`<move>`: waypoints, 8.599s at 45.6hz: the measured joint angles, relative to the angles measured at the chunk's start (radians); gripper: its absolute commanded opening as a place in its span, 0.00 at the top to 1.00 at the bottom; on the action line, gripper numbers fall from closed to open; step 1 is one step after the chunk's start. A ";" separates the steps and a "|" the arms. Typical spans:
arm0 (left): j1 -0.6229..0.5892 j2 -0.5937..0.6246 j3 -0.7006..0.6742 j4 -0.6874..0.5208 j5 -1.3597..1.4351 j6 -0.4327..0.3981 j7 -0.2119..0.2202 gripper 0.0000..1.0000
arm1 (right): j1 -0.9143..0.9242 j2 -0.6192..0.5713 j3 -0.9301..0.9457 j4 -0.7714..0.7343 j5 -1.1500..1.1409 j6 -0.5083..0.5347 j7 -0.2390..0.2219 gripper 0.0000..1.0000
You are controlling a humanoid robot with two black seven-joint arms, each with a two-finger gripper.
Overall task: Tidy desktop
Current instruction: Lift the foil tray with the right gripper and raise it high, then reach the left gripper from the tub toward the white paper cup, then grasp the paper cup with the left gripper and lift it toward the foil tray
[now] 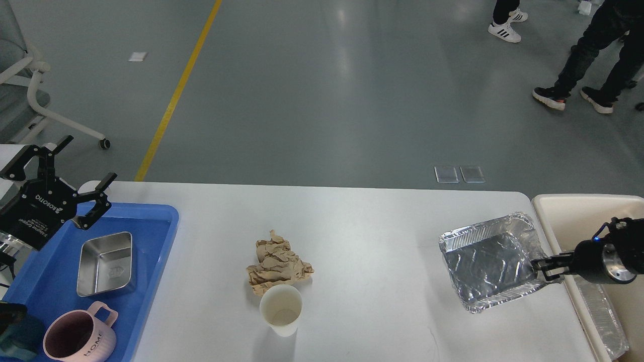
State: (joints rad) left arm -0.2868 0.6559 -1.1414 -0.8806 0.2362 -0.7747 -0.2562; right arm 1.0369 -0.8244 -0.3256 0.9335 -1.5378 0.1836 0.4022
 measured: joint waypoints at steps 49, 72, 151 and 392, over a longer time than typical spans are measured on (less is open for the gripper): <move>-0.005 0.007 0.002 0.000 0.001 0.001 0.001 0.03 | 0.262 0.303 -0.063 -0.013 0.470 0.344 -0.363 1.00; -0.007 0.013 0.016 0.000 0.107 0.003 0.004 0.03 | 0.259 0.374 -0.064 -0.052 0.661 0.402 -0.464 1.00; -0.043 0.558 0.376 -0.361 0.373 0.810 0.209 0.03 | 0.269 0.490 -0.044 -0.133 0.656 0.397 -0.458 1.00; -0.664 0.277 0.871 -0.478 1.460 0.315 -0.194 0.97 | 0.354 0.565 -0.023 -0.133 0.667 0.401 -0.453 1.00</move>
State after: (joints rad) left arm -0.9504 0.9325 -0.2699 -1.3588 1.6966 -0.4599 -0.4498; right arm 1.3913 -0.2593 -0.3483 0.8010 -0.8713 0.5844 -0.0506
